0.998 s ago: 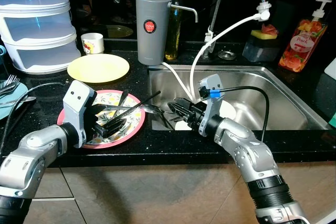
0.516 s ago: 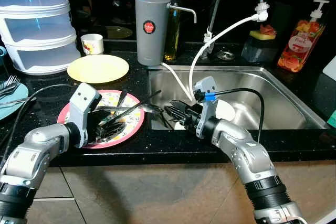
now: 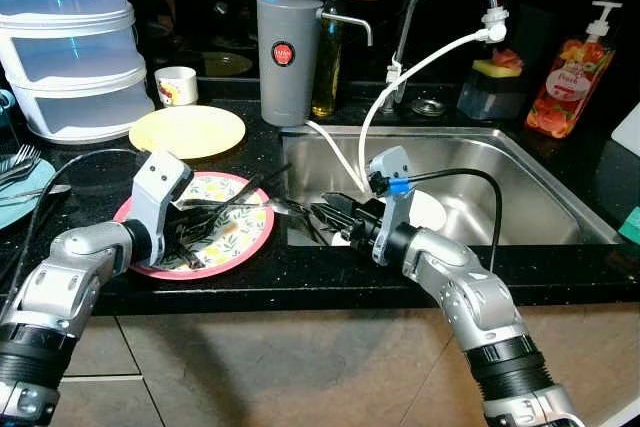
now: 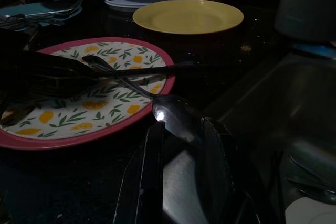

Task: Kitchen organization

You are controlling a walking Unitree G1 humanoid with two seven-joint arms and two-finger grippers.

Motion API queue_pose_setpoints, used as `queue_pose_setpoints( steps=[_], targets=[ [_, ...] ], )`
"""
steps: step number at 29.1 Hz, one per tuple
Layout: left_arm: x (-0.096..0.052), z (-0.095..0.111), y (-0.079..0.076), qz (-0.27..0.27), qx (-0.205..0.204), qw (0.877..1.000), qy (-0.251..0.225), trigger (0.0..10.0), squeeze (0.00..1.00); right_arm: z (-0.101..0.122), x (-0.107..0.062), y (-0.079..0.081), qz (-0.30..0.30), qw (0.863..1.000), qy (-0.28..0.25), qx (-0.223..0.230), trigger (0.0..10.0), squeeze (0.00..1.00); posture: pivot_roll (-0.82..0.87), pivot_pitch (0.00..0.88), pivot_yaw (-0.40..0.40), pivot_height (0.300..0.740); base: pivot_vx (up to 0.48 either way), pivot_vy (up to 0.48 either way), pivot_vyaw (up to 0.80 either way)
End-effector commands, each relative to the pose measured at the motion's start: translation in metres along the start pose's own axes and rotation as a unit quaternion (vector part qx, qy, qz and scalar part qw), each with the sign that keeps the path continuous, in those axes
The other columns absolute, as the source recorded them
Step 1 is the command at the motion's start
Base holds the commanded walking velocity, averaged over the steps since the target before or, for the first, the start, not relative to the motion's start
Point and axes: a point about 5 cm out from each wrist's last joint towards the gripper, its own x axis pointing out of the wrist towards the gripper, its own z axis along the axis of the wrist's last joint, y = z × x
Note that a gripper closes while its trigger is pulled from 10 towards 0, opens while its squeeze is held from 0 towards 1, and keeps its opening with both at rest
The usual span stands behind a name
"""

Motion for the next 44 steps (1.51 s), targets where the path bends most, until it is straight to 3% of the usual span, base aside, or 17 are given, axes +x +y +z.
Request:
queue_pose_setpoints(
  steps=[1, 5, 12, 16, 19, 20, 21, 22, 23, 27, 31, 32, 33, 34, 42, 43, 44],
  targets=[
    [0.0, 0.0, 0.003, 0.009, 0.001, 1.0, -0.004, 0.0, 0.0, -0.003, -0.002, -0.003, -0.012, 1.0, 0.005, 0.003, 10.0, 0.0, 0.03, 0.0, -0.023, 0.74, 0.0, 0.0, 0.0],
    [0.0, 0.006, 0.007, 0.019, 0.002, 0.999, -0.031, 0.0, 0.0, -0.002, -0.002, -0.004, -0.014, 1.0, 0.004, 0.004, 10.0, 0.0, 0.03, 0.0, -0.025, 0.74, 0.0, 0.0, 0.0],
    [-0.005, 0.042, -0.002, -0.021, -0.035, 0.98, -0.195, 0.0, 0.0, 0.005, -0.001, -0.007, -0.022, 1.0, -0.014, 0.015, 10.0, 0.0, 0.03, 0.0, -0.027, 0.74, 0.0, 0.0, 0.0],
    [-0.006, 0.046, -0.008, -0.04, -0.05, 0.973, -0.22, 0.0, 0.0, 0.011, 0.001, -0.008, -0.028, 0.998, -0.034, 0.033, 10.0, 0.0, 0.03, 0.0, -0.027, 0.74, 0.0, 0.0, 0.0],
    [-0.004, 0.044, -0.024, -0.096, -0.061, 0.968, -0.223, 0.0, 0.0, 0.022, 0.006, -0.004, -0.034, 0.992, -0.081, 0.094, 10.0, 0.0, 0.03, 0.0, -0.023, 0.74, 0.0, 0.0, 0.0],
    [-0.002, 0.043, -0.032, -0.117, -0.069, 0.966, -0.222, 0.0, 0.0, 0.026, 0.009, -0.001, -0.037, 0.985, -0.102, 0.137, 10.0, 0.65, 0.03, 0.0, -0.023, 0.74, 0.0, 0.0, 0.0],
    [0.0, 0.043, -0.036, -0.129, -0.074, 0.964, -0.222, 0.0, 0.0, 0.029, 0.012, 0.001, -0.038, 0.979, -0.114, 0.165, 10.0, 0.65, 0.03, 0.0, -0.023, 0.74, 0.0, 0.0, 0.0],
    [0.001, 0.043, -0.039, -0.135, -0.077, 0.962, -0.223, 0.0, 0.0, 0.03, 0.013, 0.002, -0.039, 0.975, -0.12, 0.182, 10.0, 1.0, 0.03, 0.0, -0.023, 0.74, 0.0, 0.0, 0.0],
    [0.001, 0.043, -0.039, -0.135, -0.077, 0.962, -0.223, 0.0, 0.0, 0.03, 0.013, 0.002, -0.039, 0.975, -0.12, 0.182, 10.0, 1.0, 0.03, 0.0, -0.023, 0.74, 0.0, 0.0, 0.0],
    [0.008, 0.039, -0.049, -0.141, -0.083, 0.961, -0.224, 0.0, 0.0, 0.042, 0.019, 0.013, -0.013, 0.947, -0.163, 0.275, 10.0, 1.0, 0.04, 0.0, -0.019, 0.74, 0.0, 0.0, 0.0],
    [0.011, 0.041, -0.053, -0.148, -0.09, 0.958, -0.228, 0.0, 0.0, 0.048, 0.021, 0.022, 0.014, 0.938, -0.174, 0.299, 10.0, 1.0, 0.04, 0.0, -0.018, 0.74, 0.0, 0.0, 0.0],
    [0.012, 0.041, -0.053, -0.148, -0.09, 0.958, -0.229, 0.0, 0.0, 0.049, 0.022, 0.024, 0.019, 0.937, -0.174, 0.301, 10.0, 0.67, 0.04, 0.0, -0.018, 0.74, 0.0, 0.0, 0.0],
    [0.012, 0.041, -0.053, -0.148, -0.09, 0.958, -0.229, 0.0, 0.0, 0.049, 0.022, 0.024, 0.019, 0.937, -0.174, 0.301, 10.0, 0.67, 0.04, 0.0, -0.018, 0.74, 0.0, 0.0, 0.0],
    [0.013, 0.041, -0.053, -0.145, -0.091, 0.958, -0.229, 0.0, 0.0, 0.049, 0.022, 0.026, 0.025, 0.936, -0.172, 0.305, 10.0, 0.0, 0.04, 0.0, -0.015, 0.74, 0.0, 0.0, 0.0],
    [0.017, 0.039, -0.056, -0.143, -0.096, 0.96, -0.223, 0.0, 0.0, 0.045, 0.023, 0.034, 0.031, 0.938, -0.151, 0.311, 10.0, 0.0, 0.03, 0.0, -0.016, 0.74, 0.0, 0.0, 0.0],
    [0.016, 0.038, -0.058, -0.149, -0.096, 0.959, -0.221, 0.0, 0.0, 0.045, 0.023, 0.034, 0.032, 0.937, -0.151, 0.312, 4.9, 0.0, 0.03, 0.0, -0.016, 0.74, 0.0, 0.0, 0.0],
    [0.016, 0.038, -0.06, -0.151, -0.097, 0.959, -0.22, 0.0, 0.0, 0.045, 0.023, 0.034, 0.031, 0.936, -0.151, 0.315, 1.8, 0.0, 0.03, 0.0, -0.016, 0.74, 0.0, 0.0, 0.0]
  ],
)
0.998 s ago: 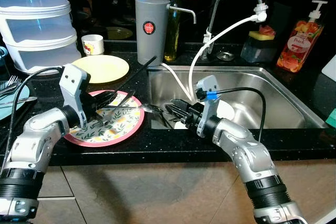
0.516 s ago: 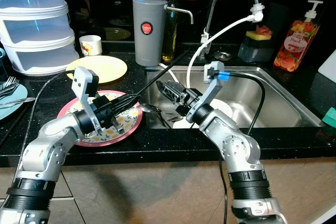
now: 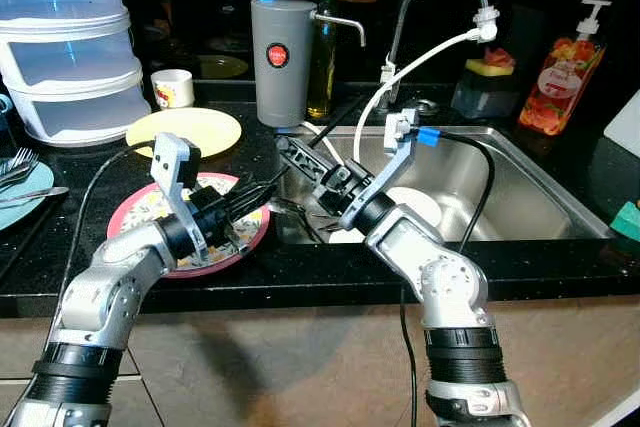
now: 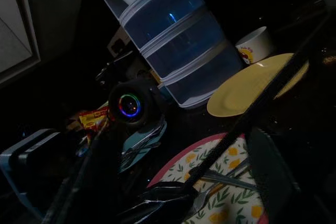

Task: Kitchen organization

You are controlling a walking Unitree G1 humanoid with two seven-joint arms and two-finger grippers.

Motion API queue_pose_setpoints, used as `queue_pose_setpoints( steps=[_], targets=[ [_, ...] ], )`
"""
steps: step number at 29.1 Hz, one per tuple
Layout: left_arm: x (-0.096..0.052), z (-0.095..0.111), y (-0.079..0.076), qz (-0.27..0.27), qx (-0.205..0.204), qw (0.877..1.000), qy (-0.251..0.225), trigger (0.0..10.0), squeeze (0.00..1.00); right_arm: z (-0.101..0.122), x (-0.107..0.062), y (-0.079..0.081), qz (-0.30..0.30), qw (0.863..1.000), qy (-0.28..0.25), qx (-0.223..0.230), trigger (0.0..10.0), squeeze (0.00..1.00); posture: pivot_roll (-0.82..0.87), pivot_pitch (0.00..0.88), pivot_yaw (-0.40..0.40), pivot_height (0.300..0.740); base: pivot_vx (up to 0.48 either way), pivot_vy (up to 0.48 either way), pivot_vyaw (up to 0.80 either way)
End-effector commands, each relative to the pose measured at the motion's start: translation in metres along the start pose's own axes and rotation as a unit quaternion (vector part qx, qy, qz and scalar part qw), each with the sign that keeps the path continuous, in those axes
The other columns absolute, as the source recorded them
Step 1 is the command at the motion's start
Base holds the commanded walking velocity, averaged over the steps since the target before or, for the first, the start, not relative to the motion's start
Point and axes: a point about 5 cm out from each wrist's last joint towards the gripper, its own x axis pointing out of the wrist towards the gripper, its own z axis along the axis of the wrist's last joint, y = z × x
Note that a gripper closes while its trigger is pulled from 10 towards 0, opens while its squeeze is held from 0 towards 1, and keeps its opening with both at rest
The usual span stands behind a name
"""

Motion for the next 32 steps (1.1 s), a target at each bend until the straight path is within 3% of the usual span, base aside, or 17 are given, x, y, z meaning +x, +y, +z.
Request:
queue_pose_setpoints(
  steps=[1, 2, 25, 26, 28, 29, 30, 31, 32],
  targets=[
    [0.0015, -0.005, -0.0061, -0.014, -0.004, 1.0, 0.011, 0.0, 0.0, -0.0006, -0.0002, 0.0029, 0.003, 1.0, 0.003, 0.004, 1.8, 0.0, 0.03, 0.0, -0.016, 0.74, 0.0, 0.0, 0.0],
    [0.0014, -0.006, -0.0066, -0.014, -0.004, 1.0, 0.011, 0.0, 0.0, -0.0001, 0.0002, 0.0039, 0.007, 1.0, 0.001, 0.01, 0.0, 0.0, 0.03, 0.0, -0.016, 0.74, 0.0, 0.0, 0.0],
    [-0.0007, -0.01, -0.0109, -0.024, -0.001, 0.999, 0.028, 0.0, 0.0, 0.0023, -0.0005, -0.0002, -0.009, 1.0, -0.006, 0.013, 0.0, 0.0, 0.03, 0.0, -0.021, 0.74, 0.0, 0.0, 0.0],
    [-0.001, -0.01, -0.0108, -0.023, 0.004, 0.999, 0.029, 0.0, 0.99, 0.0024, -0.0004, -0.0007, -0.011, 1.0, -0.008, 0.014, 0.0, 0.0, 0.03, 0.0, -0.022, 0.74, 0.0, 0.0, 0.0],
    [-0.0013, -0.01, -0.0105, -0.02, 0.008, 0.999, 0.03, 0.0, 1.0, 0.0026, -0.0003, -0.0014, -0.014, 1.0, -0.01, 0.015, 0.0, 0.0, 0.04, 0.0, -0.022, 0.74, 0.0, 0.0, 0.0],
    [-0.0013, -0.0101, -0.0104, -0.019, 0.008, 0.999, 0.03, 4.1, 1.0, 0.0027, -0.0002, -0.0019, -0.016, 1.0, -0.011, 0.015, 0.0, 0.0, 0.04, 0.0, -0.022, 0.74, 0.0, 0.0, 0.0],
    [-0.0013, -0.0101, -0.0104, -0.019, 0.008, 0.999, 0.03, 4.1, 1.0, 0.0027, -0.0002, -0.0019, -0.016, 1.0, -0.011, 0.015, 0.0, 0.0, 0.04, 0.0, -0.022, 0.74, 0.0, 0.0, 0.0],
    [-0.0014, -0.0101, -0.0105, -0.019, 0.007, 0.999, 0.029, 10.0, 1.0, 0.0029, -0.0001, -0.0022, -0.017, 1.0, -0.011, 0.015, 0.0, 0.0, 0.04, 0.0, -0.022, 0.74, 0.0, 0.0, 0.0],
    [-0.0016, -0.0104, -0.0104, -0.019, 0.008, 0.999, 0.031, 10.0, 1.0, 0.0036, 0.0, -0.0033, -0.021, 1.0, -0.015, 0.014, 0.0, 0.0, 0.04, 0.0, -0.022, 0.74, 0.0, 0.0, 0.0]
  ],
)
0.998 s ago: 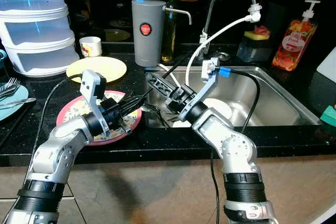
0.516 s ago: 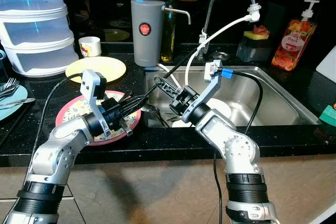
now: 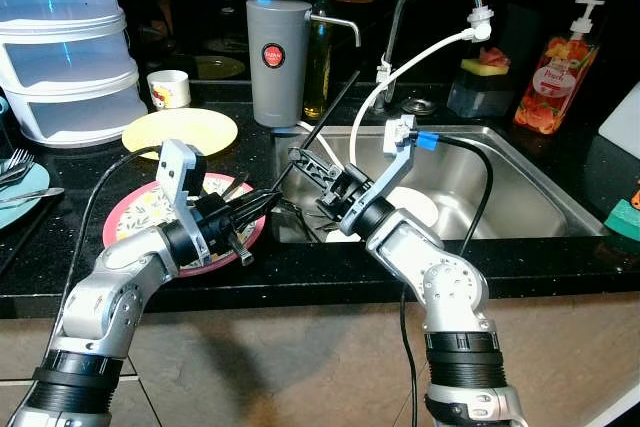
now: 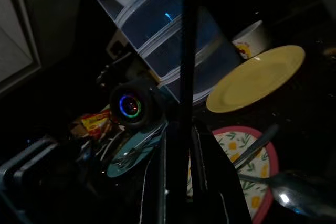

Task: Kitchen organization

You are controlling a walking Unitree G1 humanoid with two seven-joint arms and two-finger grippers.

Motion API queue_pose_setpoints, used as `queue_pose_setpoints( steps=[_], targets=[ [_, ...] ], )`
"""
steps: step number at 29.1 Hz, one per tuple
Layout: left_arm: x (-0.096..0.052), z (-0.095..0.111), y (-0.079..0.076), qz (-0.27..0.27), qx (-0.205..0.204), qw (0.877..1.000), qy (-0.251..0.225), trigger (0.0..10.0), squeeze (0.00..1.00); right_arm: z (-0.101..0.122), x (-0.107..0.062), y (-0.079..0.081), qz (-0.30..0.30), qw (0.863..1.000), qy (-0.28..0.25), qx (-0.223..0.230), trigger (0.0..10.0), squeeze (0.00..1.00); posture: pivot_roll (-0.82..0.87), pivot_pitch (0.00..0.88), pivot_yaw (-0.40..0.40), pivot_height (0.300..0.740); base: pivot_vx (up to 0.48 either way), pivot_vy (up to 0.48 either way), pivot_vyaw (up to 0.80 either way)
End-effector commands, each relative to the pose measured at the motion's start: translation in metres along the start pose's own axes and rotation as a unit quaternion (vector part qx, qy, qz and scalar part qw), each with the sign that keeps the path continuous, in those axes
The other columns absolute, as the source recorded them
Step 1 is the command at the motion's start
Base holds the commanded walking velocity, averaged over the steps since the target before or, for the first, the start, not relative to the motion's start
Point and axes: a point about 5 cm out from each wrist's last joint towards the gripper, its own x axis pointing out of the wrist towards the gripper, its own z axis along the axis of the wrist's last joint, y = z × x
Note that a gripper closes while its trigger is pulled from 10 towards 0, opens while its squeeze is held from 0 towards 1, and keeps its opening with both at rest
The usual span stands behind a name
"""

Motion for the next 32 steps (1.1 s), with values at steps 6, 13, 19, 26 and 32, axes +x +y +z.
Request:
queue_pose_setpoints(
  steps=[6, 13, 19, 26, 32],
  targets=[
    [-0.002, -0.002, 0.005, 0.031, 0.028, 0.999, 0.012, 10.0, 1.0, 0.008, 0.0, -0.006, -0.024, 0.999, -0.021, -0.015, 0.0, 0.0, 0.04, 0.0, -0.022, 0.74, 0.0, 0.0, 0.0],
    [-0.015, 0.014, 0.036, 0.154, 0.091, 0.984, -0.014, 10.0, 0.0, 0.039, -0.007, -0.04, -0.148, 0.977, -0.089, -0.122, 0.0, 0.0, 0.04, 0.0, -0.024, 0.74, 0.0, 0.0, 0.0],
    [-0.022, 0.016, 0.041, 0.17, 0.111, 0.979, -0.003, 10.0, 0.0, 0.063, -0.015, -0.065, -0.233, 0.939, -0.134, -0.215, 0.0, 0.0, 0.04, 0.0, -0.024, 0.74, 0.0, 0.0, 0.0],
    [0.015, -0.002, 0.007, 0.066, 0.098, 0.993, 0.01, 10.0, 0.0, 0.038, 0.013, -0.073, -0.206, 0.906, -0.041, -0.368, 0.0, 0.0, 0.05, 0.021, -0.021, 0.74, 0.0, 0.0, 0.0],
    [0.023, -0.006, -0.003, 0.033, 0.087, 0.995, 0.022, 10.0, 0.0, 0.025, 0.021, -0.075, -0.187, 0.889, 0.008, -0.417, 0.0, 0.0, 0.06, 0.045, -0.03, 0.74, 0.0, 0.0, 0.0]
  ],
)
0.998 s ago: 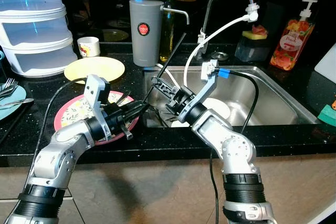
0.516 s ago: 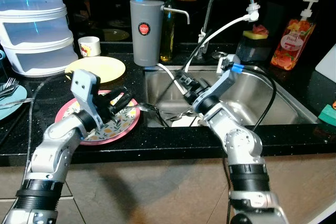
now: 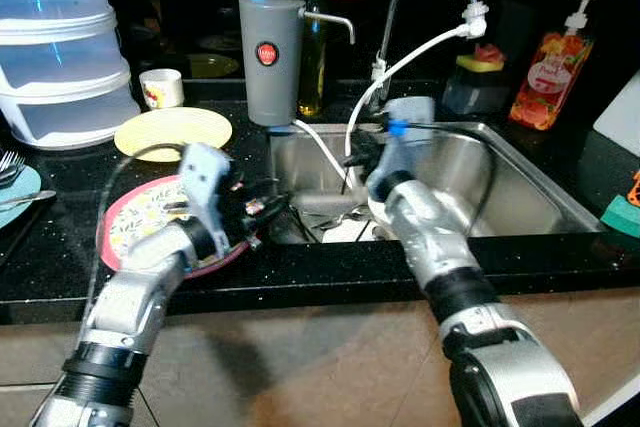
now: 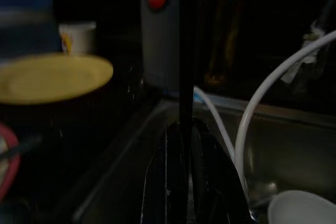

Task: Kitchen organization

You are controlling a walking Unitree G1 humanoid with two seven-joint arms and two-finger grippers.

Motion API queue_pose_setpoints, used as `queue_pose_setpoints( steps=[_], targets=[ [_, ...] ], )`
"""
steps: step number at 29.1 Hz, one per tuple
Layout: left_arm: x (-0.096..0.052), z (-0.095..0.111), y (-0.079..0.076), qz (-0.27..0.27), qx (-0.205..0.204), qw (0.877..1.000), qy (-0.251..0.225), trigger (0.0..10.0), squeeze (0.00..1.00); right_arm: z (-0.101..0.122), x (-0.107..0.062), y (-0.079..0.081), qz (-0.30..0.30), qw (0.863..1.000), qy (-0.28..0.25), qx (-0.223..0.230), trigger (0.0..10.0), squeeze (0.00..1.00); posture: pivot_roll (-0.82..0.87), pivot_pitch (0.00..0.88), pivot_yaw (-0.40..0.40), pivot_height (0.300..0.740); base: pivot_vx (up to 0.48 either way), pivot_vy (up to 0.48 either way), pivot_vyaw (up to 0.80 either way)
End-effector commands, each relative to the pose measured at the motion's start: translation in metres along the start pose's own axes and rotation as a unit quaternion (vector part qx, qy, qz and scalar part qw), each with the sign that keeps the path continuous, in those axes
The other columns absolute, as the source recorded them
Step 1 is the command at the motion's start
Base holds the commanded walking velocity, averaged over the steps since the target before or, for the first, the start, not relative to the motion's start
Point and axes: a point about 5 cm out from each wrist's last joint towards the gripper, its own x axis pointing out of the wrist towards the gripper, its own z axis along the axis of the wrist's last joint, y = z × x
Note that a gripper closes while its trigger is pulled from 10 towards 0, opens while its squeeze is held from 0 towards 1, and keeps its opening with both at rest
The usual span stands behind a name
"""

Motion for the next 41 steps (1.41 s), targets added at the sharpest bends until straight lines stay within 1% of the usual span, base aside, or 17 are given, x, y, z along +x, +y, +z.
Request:
queue_pose_setpoints(
  steps=[1, 5, 7, 10, 11, 12, 13, 14, 23, 24, 25, 30, 31, 35, 39, 40, 41],
  targets=[
    [0.001, 0.002, -0.004, -0.013, 0.006, 1.0, 0.006, 10.0, 0.0, -0.001, 0.0, 0.0, 0.005, 1.0, 0.004, -0.014, 0.0, 0.0, 0.06, 0.045, -0.03, 0.74, 0.0, 0.0, 0.0],
    [0.001, 0.0, -0.004, -0.017, 0.011, 1.0, 0.019, 10.0, 0.0, -0.013, 0.0, 0.002, 0.021, 0.997, 0.045, -0.05, 0.0, 0.0, 0.06, 0.049, -0.034, 0.74, 0.0, 0.0, 0.0],
    [0.0, -0.003, 0.0, -0.009, 0.016, 0.999, 0.033, 10.0, 0.0, -0.023, -0.002, 0.0, 0.029, 0.994, 0.082, -0.072, 0.7, 0.0, 0.06, 0.05, -0.034, 0.74, 0.0, 0.0, 0.0],
    [-0.001, -0.003, 0.001, -0.006, 0.018, 0.999, 0.036, 10.0, 0.0, -0.025, -0.003, -0.001, 0.029, 0.993, 0.09, -0.076, 0.7, 0.0, 0.06, 0.05, -0.034, 0.74, 0.0, 0.0, 0.0],
    [-0.001, -0.005, 0.001, -0.005, 0.015, 0.999, 0.04, 10.0, 0.0, -0.028, -0.003, -0.002, 0.032, 0.992, 0.097, -0.079, 2.4, 0.0, 0.06, 0.047, -0.033, 0.74, 0.0, 0.0, 0.0],
    [-0.003, -0.008, 0.002, -0.003, 0.014, 0.999, 0.051, 10.0, 0.0, -0.031, -0.004, -0.005, 0.028, 0.991, 0.105, -0.078, 7.9, 0.0, 0.06, 0.047, -0.033, 0.74, 0.0, 0.0, 0.0],
    [-0.003, -0.008, 0.002, -0.003, 0.014, 0.999, 0.051, 10.0, 0.0, -0.031, -0.004, -0.005, 0.028, 0.991, 0.105, -0.078, 7.9, 0.0, 0.06, 0.047, -0.033, 0.74, 0.0, 0.0, 0.0],
    [-0.004, -0.01, 0.003, -0.002, 0.015, 0.998, 0.056, 10.0, 0.0, -0.032, -0.004, -0.006, 0.025, 0.991, 0.109, -0.08, 10.0, 0.0, 0.06, 0.047, -0.033, 0.74, 0.0, 0.0, 0.0],
    [-0.006, -0.013, 0.008, 0.013, 0.021, 0.997, 0.074, 10.0, 0.0, -0.037, -0.006, -0.01, 0.023, 0.987, 0.129, -0.093, 10.0, 0.0, 0.06, 0.021, -0.032, 0.74, 0.0, 0.0, 0.0],
    [-0.006, -0.014, 0.008, 0.013, 0.021, 0.997, 0.074, 10.0, 0.0, -0.037, -0.006, -0.01, 0.023, 0.987, 0.131, -0.093, 10.0, 0.04, 0.06, 0.021, -0.032, 0.74, 0.0, 0.0, 0.0],
    [-0.006, -0.014, 0.007, 0.012, 0.02, 0.997, 0.074, 10.0, 0.0, -0.038, -0.006, -0.01, 0.023, 0.987, 0.133, -0.092, 10.0, 1.0, 0.06, 0.017, -0.033, 0.74, 0.0, 0.0, 0.0],
    [-0.007, -0.014, 0.006, 0.011, 0.021, 0.997, 0.075, 10.0, 0.0, -0.037, -0.005, -0.011, 0.014, 0.986, 0.132, -0.098, 10.0, 1.0, 0.05, 0.006, -0.035, 0.74, 0.0, 0.0, 0.0],
    [-0.007, -0.014, 0.007, 0.014, 0.02, 0.997, 0.073, 10.0, 0.0, -0.035, -0.004, -0.013, 0.001, 0.987, 0.126, -0.103, 10.0, 0.0, 0.06, 0.003, -0.035, 0.74, 0.0, 0.0, 0.0],
    [-0.008, -0.011, 0.01, 0.022, 0.02, 0.997, 0.069, 10.0, 0.0, -0.025, -0.002, -0.019, -0.029, 0.989, 0.099, -0.103, 10.0, 0.0, 0.06, 0.0, -0.036, 0.74, 0.0, 0.0, 0.0],
    [-0.012, -0.012, 0.023, 0.072, 0.05, 0.992, 0.094, 10.0, 0.0, -0.017, 0.0, -0.02, -0.031, 0.994, 0.07, -0.084, 10.0, 0.0, 0.06, 0.0, -0.036, 0.74, 0.0, 0.0, 0.0],
    [-0.014, -0.012, 0.03, 0.103, 0.058, 0.987, 0.106, 10.0, 0.0, -0.015, 0.001, -0.019, -0.026, 0.995, 0.064, -0.072, 10.0, 0.0, 0.06, 0.0, -0.036, 0.74, 0.0, 0.0, 0.0],
    [-0.016, -0.011, 0.035, 0.124, 0.062, 0.984, 0.113, 10.0, 0.98, -0.014, 0.001, -0.018, -0.023, 0.996, 0.059, -0.064, 10.0, 0.0, 0.06, 0.0, -0.036, 0.74, 0.0, 0.0, 0.0]
  ],
)
